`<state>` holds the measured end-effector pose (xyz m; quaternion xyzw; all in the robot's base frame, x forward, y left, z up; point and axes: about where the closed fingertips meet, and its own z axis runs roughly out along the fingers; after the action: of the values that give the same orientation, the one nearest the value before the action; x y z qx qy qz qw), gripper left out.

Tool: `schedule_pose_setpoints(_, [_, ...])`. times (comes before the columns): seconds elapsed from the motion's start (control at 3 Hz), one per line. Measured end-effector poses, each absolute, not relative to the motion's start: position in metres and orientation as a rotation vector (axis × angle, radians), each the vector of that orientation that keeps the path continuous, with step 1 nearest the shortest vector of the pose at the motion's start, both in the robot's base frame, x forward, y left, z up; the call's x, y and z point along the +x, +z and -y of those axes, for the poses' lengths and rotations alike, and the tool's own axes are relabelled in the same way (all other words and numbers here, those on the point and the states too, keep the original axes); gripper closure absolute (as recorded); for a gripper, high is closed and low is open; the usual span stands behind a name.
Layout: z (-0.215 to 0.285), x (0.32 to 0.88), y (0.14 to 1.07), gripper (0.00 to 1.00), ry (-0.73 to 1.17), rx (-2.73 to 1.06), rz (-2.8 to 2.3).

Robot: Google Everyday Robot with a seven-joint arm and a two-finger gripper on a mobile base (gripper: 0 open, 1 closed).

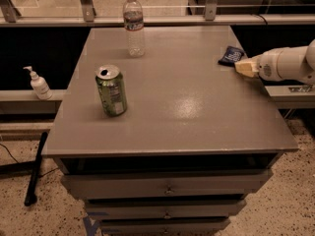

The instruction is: Pick rxbar blueberry

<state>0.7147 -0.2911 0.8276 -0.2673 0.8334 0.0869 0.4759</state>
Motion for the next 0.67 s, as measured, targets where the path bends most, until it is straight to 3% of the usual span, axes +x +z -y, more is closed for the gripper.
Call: schedule_pose_setpoints(0.67, [0.283, 0.704, 0.879, 1.00, 0.216, -0.689, -1.914])
